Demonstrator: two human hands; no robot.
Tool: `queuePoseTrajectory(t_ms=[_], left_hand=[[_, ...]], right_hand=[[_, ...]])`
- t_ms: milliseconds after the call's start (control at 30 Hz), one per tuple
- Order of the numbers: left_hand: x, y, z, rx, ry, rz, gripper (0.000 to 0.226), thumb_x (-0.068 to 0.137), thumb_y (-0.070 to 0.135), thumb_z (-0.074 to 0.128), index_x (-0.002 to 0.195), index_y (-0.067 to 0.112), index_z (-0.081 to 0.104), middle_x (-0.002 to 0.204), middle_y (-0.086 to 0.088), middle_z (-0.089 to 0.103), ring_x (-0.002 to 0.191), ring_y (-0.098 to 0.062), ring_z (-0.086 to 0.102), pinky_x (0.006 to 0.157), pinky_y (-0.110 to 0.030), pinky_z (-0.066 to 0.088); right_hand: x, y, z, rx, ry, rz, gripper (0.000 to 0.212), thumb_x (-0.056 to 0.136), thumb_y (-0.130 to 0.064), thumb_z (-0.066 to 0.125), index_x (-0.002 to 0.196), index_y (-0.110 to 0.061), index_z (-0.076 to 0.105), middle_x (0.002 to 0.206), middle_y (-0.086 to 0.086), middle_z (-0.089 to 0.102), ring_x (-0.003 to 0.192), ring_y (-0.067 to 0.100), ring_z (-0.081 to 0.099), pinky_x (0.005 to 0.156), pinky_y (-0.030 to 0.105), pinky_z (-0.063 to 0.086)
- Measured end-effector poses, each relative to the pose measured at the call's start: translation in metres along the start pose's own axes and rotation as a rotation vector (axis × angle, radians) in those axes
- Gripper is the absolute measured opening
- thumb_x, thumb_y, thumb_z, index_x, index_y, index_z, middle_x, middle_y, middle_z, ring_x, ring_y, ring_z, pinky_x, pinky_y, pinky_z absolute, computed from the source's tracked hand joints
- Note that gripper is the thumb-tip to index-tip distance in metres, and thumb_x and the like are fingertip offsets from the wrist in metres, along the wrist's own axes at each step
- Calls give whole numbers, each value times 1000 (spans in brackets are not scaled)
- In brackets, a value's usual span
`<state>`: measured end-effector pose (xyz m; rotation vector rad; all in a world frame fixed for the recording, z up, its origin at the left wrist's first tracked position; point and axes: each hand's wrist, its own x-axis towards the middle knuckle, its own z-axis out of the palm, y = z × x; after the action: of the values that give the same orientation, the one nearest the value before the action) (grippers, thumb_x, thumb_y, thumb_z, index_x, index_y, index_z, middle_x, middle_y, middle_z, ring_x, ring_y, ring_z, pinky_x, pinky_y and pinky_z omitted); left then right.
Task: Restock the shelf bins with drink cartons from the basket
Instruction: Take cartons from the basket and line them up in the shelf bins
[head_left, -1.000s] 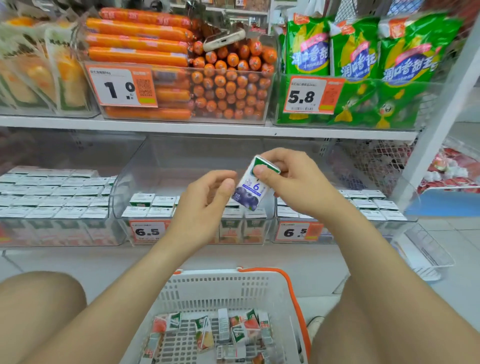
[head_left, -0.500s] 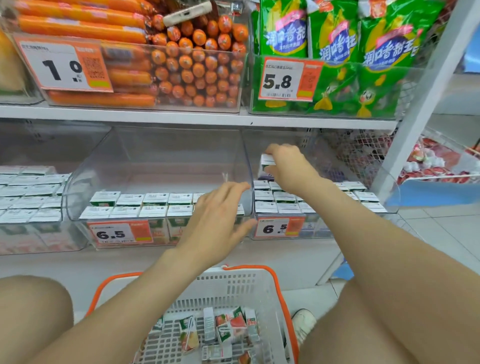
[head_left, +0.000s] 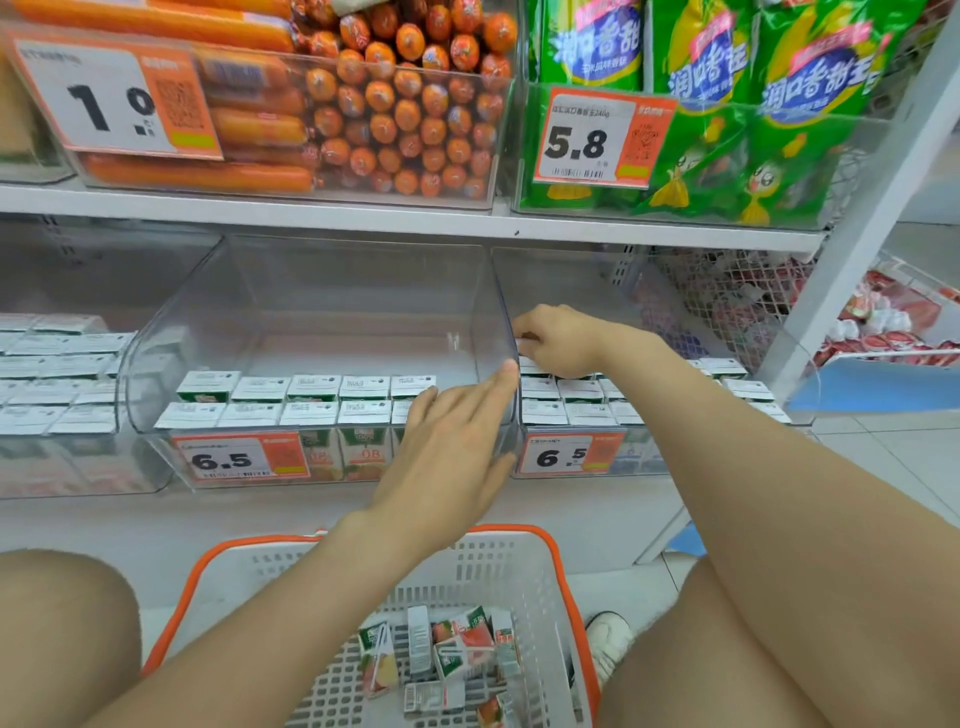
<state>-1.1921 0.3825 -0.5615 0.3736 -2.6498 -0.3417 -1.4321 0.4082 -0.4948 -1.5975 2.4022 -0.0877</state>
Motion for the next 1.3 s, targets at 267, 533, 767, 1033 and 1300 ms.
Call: queuePoseTrajectory(t_ms=[267,533,767,1033,1300], left_hand=[[-23,-15,-16,17,138,95,47,94,14,67,140,15,57,140,-2,58,132,-25,50,116,-41,37],[-83,-16,-26,75,-439,-24,18,97,43,57,91,26,56,85,6,65,76,-21,59,66,-36,51],[-141,-37,43,152,-991,-111,28,99,30,60,124,22,68,118,-3,67,101,-28,68,82,-40,57],[-194,-52,130,12,-1154,-224,36,103,26,59,137,18,63,132,-8,63,113,-30,65,95,-42,56],[-233,-49,214,-164,-1223,-276,42,101,33,64,137,11,60,138,-10,60,123,-32,60,102,-46,52]], right_hand=[[-68,-38,5,174,389,121,41,97,-7,44,135,-8,60,124,19,68,117,39,60,93,39,50],[-163,-132,55,169,10,-246,26,84,-16,46,75,-8,69,69,8,68,66,26,61,62,35,50],[-174,-139,187,-241,-621,-229,34,96,1,50,68,-17,41,74,4,44,64,23,45,58,37,42],[-156,-106,292,-294,-748,-165,16,97,6,50,93,-9,54,87,4,53,70,18,52,59,29,44],[-134,-58,370,-259,-767,-150,55,91,13,55,141,-9,52,144,10,56,118,29,64,93,43,58]])
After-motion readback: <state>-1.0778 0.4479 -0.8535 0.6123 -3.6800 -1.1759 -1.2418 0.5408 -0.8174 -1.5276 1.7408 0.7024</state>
